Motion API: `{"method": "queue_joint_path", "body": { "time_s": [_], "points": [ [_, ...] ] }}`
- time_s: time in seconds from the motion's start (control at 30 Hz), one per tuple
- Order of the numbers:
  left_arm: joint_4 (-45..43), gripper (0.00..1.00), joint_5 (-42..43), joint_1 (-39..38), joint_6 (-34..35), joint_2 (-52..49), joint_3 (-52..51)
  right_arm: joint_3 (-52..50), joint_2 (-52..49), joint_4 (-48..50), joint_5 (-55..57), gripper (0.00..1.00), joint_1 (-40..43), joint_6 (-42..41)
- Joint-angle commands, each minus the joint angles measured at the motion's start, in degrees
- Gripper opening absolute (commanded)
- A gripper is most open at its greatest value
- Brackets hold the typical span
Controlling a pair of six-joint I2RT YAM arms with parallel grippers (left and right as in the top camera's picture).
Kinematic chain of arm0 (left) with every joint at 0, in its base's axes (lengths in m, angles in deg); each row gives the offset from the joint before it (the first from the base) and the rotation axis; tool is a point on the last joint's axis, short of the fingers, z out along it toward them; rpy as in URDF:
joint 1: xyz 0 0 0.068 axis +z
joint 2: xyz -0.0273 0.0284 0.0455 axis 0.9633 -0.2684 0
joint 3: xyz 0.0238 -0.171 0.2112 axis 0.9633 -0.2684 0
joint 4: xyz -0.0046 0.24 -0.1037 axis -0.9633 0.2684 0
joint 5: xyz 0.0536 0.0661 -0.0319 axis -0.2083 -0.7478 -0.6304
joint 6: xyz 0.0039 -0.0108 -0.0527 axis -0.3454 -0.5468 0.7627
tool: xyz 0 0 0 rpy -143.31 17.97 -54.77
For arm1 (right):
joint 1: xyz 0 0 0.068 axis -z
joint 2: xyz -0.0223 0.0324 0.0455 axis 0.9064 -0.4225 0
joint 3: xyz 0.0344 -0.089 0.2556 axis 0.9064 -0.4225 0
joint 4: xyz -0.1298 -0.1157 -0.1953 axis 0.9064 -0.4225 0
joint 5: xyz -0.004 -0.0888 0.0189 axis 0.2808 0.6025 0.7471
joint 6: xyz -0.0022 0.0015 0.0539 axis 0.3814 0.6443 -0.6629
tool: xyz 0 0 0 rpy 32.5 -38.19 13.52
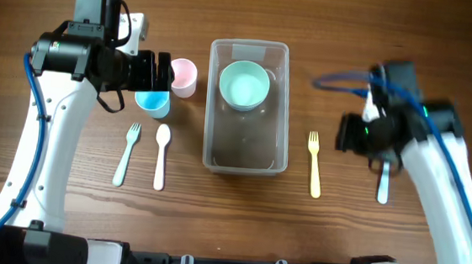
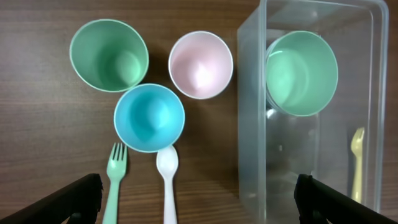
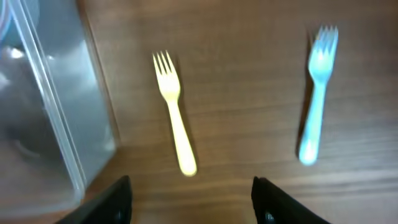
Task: Pack container
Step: 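Grasp the yellow fork with the right gripper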
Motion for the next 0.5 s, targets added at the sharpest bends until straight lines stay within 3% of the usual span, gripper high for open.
{"method": "queue_joint_path", "body": {
  "time_s": [0.0,0.17,0.33,0.47],
  "points": [
    [0.02,1.0,0.13,-0.2,-1.14,-0.07,0.9,-11.61,6.21,6.8,-5.14,0.58,0.02,-1.77],
    [0.02,1.0,0.13,-0.2,-1.14,-0.07,0.9,-22.97,3.32,16.5,-5.88,0.58,0.02,-2.84],
    [0.0,1.0,0.13,-0.2,-1.14,-0.07,0.9,-23.17,2.32,20.46,-8.0,0.56,-1.42,-1.22],
    [0.02,1.0,0.13,-0.2,-1.14,-0.07,0.9,-23.17,-6.62,25.44,-4.31,0.53,-6.45,-2.95]
  ]
}}
